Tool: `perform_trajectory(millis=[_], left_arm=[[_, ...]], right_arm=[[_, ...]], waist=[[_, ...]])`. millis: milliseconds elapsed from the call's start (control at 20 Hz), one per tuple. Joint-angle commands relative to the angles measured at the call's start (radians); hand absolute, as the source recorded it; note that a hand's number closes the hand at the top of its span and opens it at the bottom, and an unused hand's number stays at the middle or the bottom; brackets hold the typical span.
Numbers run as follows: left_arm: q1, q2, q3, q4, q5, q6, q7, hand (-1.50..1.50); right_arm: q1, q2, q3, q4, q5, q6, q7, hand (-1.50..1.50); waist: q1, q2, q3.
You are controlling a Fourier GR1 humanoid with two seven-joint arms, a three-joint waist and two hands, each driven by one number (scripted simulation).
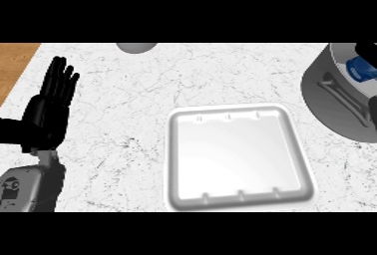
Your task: Pick the can from the tray and place it in the pot
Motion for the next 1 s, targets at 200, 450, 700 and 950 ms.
perform_trajectory(millis=[200, 450, 700, 950], left_arm=[[-0.05, 0.005, 0.006, 0.012, 0.0, 0.006, 0.051, 0.0], [-0.033, -0.008, 0.003, 0.051, -0.008, -0.014, -0.044, 0.0], [-0.05, 0.006, 0.002, 0.015, 0.003, -0.015, 0.022, 0.0], [-0.021, -0.02, -0.025, -0.021, -0.003, -0.012, 0.02, 0.0]], right_arm=[[0.048, -0.076, -0.049, 0.153, -0.087, -0.076, -0.16, 1.5], [-0.026, -0.142, -0.114, 0.406, -0.145, -0.074, -0.256, 1.5], [-0.006, -0.098, -0.246, 0.425, -0.359, -0.002, -0.373, -1.5], [-0.005, -0.108, -0.269, 0.495, -0.403, -0.026, -0.567, -1.5]], waist=[[0.006, 0.008, 0.007], [0.026, 0.019, 0.009], [0.019, 0.014, 0.01], [0.041, 0.021, 0.012]])
